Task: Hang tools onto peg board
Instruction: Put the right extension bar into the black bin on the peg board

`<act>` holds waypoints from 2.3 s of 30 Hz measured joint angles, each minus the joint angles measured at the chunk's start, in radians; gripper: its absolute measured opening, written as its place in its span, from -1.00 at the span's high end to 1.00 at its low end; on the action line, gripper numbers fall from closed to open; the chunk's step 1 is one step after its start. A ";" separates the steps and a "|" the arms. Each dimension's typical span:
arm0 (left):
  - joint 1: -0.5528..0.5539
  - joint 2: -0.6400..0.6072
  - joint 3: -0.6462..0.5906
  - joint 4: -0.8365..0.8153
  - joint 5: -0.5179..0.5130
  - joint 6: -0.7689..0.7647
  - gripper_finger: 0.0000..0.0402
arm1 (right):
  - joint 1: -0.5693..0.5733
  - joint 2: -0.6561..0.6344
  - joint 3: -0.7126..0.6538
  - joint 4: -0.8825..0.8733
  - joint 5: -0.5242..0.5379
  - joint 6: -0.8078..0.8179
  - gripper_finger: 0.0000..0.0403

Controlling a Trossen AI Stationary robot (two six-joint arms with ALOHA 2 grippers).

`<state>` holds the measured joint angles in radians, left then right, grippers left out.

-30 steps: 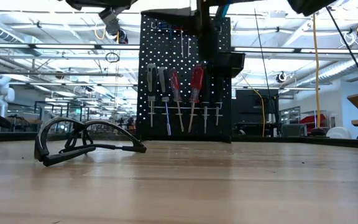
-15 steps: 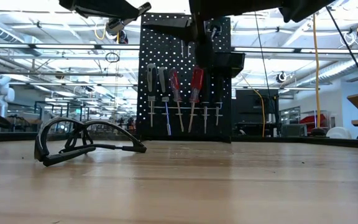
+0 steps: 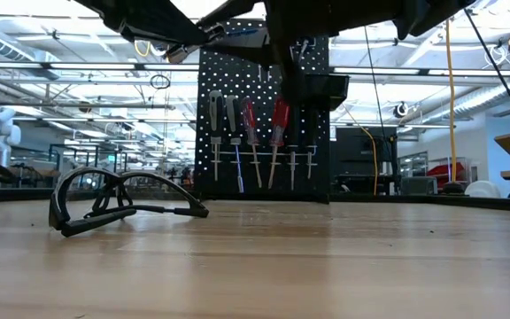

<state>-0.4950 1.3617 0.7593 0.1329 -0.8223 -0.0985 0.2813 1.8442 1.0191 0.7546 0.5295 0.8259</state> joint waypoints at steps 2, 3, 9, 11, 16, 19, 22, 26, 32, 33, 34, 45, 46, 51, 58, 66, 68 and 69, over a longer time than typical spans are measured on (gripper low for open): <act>0.008 0.000 0.000 -0.004 0.011 -0.001 0.87 | 0.000 0.000 0.000 -0.004 0.029 -0.018 0.58; 0.012 0.000 0.000 -0.006 0.019 -0.002 0.87 | 0.000 0.000 0.000 -0.006 0.044 -0.039 0.63; 0.018 0.000 0.000 -0.012 0.033 -0.025 0.71 | 0.001 0.000 0.000 -0.005 0.070 -0.130 0.87; 0.019 0.000 0.000 -0.020 0.033 -0.025 0.59 | 0.001 0.000 0.000 -0.010 0.074 -0.142 0.87; 0.015 -0.001 0.000 -0.056 -0.013 -0.026 0.35 | 0.000 -0.002 0.000 -0.045 0.075 -0.144 0.87; 0.000 -0.010 0.000 -0.096 -0.076 -0.024 0.26 | 0.000 -0.007 0.000 -0.058 0.077 -0.149 0.87; -0.022 -0.036 0.000 -0.157 -0.107 -0.035 0.22 | 0.000 -0.043 0.000 -0.103 0.080 -0.175 0.87; -0.070 -0.089 0.000 -0.234 -0.111 -0.115 0.21 | 0.007 -0.167 0.000 -0.286 0.197 -0.241 0.87; -0.182 -0.176 -0.018 -0.407 -0.188 -0.316 0.21 | 0.032 -0.404 0.000 -0.544 0.511 -0.372 0.87; -0.199 -0.183 -0.031 -0.416 -0.209 -0.349 0.21 | 0.030 -0.438 0.000 -0.564 0.574 -0.400 0.87; -0.215 -0.187 -0.045 -0.416 -0.227 -0.384 0.21 | 0.024 -0.465 0.000 -0.573 0.624 -0.435 0.87; -0.252 -0.182 -0.130 -0.395 -0.281 -0.541 0.21 | -0.191 -0.580 0.000 -0.601 0.671 -0.656 0.87; -0.252 -0.182 -0.130 -0.387 -0.281 -0.525 0.21 | -0.207 -0.580 0.000 -0.608 0.665 -0.656 0.87; -0.252 -0.182 -0.129 -0.377 -0.280 -0.498 0.20 | -0.280 -0.579 0.000 -0.659 0.573 -0.603 0.87; -0.252 -0.182 -0.129 -0.385 -0.281 -0.489 0.20 | -0.362 -0.579 0.000 -0.682 0.491 -0.569 0.87; -0.252 -0.182 -0.129 -0.390 -0.281 -0.488 0.20 | -0.431 -0.564 0.000 -0.709 0.385 -0.549 0.86; -0.252 -0.182 -0.129 -0.393 -0.282 -0.488 0.20 | -0.435 -0.563 0.000 -0.721 0.375 -0.550 0.78; -0.252 -0.182 -0.129 -0.395 -0.282 -0.488 0.20 | -0.437 -0.562 0.000 -0.729 0.380 -0.550 0.69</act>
<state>-0.7467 1.1797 0.6300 -0.2621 -1.1042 -0.5869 -0.1552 1.2818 1.0191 0.0258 0.9097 0.2760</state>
